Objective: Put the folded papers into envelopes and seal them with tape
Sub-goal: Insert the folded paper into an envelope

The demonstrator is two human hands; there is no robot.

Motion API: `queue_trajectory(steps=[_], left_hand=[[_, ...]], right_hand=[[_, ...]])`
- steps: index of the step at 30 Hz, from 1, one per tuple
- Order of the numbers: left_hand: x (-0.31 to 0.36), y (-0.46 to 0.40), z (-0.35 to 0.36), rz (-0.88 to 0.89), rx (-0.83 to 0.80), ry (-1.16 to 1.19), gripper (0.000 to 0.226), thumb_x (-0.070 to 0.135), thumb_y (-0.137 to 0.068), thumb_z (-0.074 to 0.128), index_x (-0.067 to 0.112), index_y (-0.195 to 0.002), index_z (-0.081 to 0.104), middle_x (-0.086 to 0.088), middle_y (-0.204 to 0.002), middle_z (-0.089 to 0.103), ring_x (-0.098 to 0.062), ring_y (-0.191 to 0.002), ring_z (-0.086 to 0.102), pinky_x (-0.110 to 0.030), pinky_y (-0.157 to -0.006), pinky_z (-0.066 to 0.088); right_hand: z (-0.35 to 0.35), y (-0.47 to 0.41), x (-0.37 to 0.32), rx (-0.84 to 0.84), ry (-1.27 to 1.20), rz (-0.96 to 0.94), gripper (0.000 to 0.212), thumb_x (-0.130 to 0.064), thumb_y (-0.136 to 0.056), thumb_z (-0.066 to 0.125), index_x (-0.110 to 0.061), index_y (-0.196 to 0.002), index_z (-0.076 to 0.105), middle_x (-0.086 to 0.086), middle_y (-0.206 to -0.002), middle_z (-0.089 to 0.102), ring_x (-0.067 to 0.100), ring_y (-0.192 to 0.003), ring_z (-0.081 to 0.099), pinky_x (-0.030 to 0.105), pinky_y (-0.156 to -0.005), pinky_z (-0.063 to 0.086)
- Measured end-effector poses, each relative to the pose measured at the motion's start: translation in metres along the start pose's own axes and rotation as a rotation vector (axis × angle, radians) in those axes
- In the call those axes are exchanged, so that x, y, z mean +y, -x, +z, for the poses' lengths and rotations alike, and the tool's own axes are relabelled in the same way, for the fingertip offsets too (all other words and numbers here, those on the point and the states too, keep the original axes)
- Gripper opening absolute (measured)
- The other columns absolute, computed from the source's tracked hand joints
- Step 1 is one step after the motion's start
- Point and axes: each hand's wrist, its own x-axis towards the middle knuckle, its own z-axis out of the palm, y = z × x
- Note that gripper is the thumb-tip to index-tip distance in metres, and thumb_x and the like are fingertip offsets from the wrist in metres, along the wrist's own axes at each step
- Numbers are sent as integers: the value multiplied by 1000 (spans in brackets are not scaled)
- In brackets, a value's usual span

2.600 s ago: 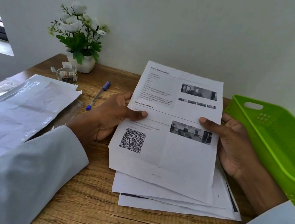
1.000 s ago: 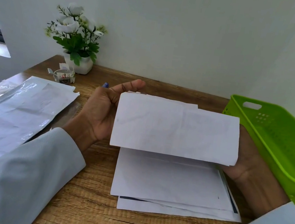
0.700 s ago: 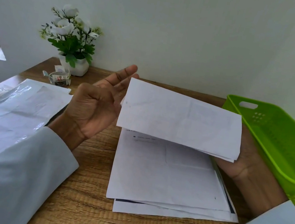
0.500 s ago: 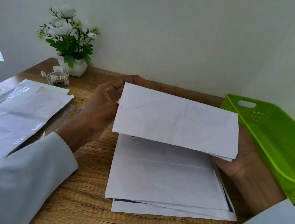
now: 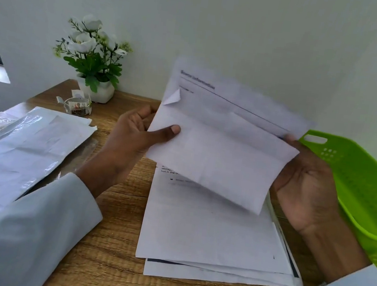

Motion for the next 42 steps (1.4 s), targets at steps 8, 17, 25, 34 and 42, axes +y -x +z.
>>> queue_trajectory(steps=[8,17,25,34,42], left_hand=[[-2,-4,-3,-94,15,190,41,8,-89,62,21,-128,54,2,-112,72,-18,-92,71,-32,-67,60],[-5,-2,-2,-170,37,140,39,7,-86,67,20,-121,57,-4,-114,72,-24,-100,71,-37,-74,60],[-5,2,0,-243,1,-58,25,19,-93,61,18,-118,67,-4,-107,75,-23,-93,73,-34,-73,61],[-1,0,0,-280,21,39,23,18,-101,48,19,-115,66,-6,-111,73,-25,-98,71,-38,-82,59],[4,-2,-4,-302,53,93,41,5,-97,40,19,-76,72,3,-79,74,-15,-75,65,-25,-56,57]], right_hand=[[-7,1,0,-122,162,-92,55,-10,-77,75,-13,-129,56,9,-128,68,26,-117,65,37,-90,57],[-11,-3,8,29,251,65,39,-13,-78,70,-9,-116,71,9,-116,74,22,-104,72,31,-83,60],[-11,-2,10,58,306,93,40,-13,-76,71,-10,-116,71,10,-114,75,28,-104,72,42,-91,58],[-13,-4,9,16,310,71,48,-1,-66,72,-7,-113,70,10,-110,76,24,-99,73,34,-85,60],[-10,-3,7,53,329,5,34,5,-89,55,-18,-76,78,3,-98,77,13,-82,71,19,-61,55]])
